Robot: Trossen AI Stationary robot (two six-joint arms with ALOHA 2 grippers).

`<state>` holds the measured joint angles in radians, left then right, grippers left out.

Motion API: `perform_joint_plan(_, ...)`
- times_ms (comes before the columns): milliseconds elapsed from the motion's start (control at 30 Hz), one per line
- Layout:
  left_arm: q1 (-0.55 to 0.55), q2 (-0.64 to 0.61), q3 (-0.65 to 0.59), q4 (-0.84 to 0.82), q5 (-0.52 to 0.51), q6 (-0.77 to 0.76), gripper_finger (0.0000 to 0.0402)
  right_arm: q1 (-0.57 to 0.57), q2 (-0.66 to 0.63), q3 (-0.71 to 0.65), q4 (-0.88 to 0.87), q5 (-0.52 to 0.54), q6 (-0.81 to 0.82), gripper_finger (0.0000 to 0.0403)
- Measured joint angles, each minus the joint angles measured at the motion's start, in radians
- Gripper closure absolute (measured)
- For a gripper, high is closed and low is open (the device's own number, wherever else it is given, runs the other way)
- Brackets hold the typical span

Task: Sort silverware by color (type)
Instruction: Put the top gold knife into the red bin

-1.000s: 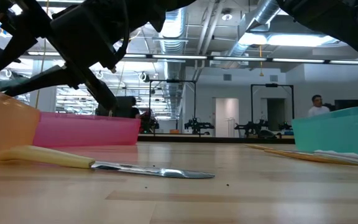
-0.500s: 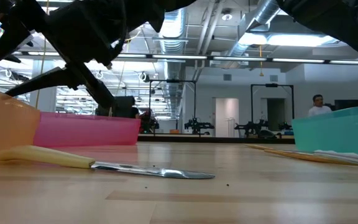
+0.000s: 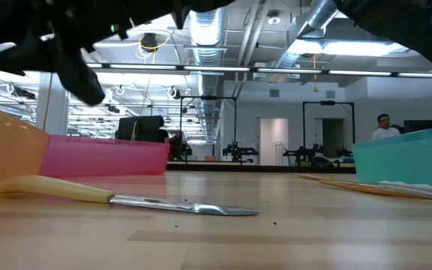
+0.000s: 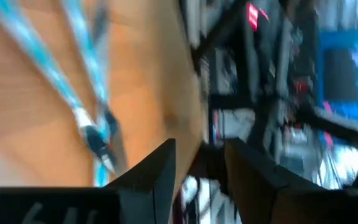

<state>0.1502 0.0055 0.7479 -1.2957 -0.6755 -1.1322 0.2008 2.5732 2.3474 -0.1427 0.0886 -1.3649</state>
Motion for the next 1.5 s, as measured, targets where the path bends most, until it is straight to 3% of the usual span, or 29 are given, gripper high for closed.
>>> perform_joint_plan(233, 0.0, 0.0, 0.0, 0.0, 0.021, 0.01, 0.0155, -0.002, -0.106, 0.004, -0.069, 0.123, 0.345, 0.0243)
perform_joint_plan(333, 0.0, 0.0, 0.0, 0.0, 0.024, 0.01, 0.0155, -0.012, -0.175, 0.004, -0.188, 0.186, 0.461, 0.0243)
perform_joint_plan(567, 0.0, 0.0, 0.0, 0.0, 0.041, 0.011, 0.0155, -0.058, -0.344, 0.004, -0.494, 0.2, 0.772, 0.0243)
perform_joint_plan(900, 0.0, 0.0, 0.0, 0.007, 0.053, 0.01, 0.0155, -0.15, -0.574, 0.004, -0.768, 0.437, 1.0, 0.0243)
perform_joint_plan(1267, 0.0, 0.0, 0.0, 0.007, 0.094, 0.073, 0.0155, -0.229, -0.805, 0.004, -1.263, 0.44, 1.42, 0.0243)
perform_joint_plan(1500, 0.0, 0.0, 0.0, 0.011, 0.092, 0.1, 0.0155, -0.178, -0.93, -0.002, -1.428, 0.446, 1.598, 0.0243)
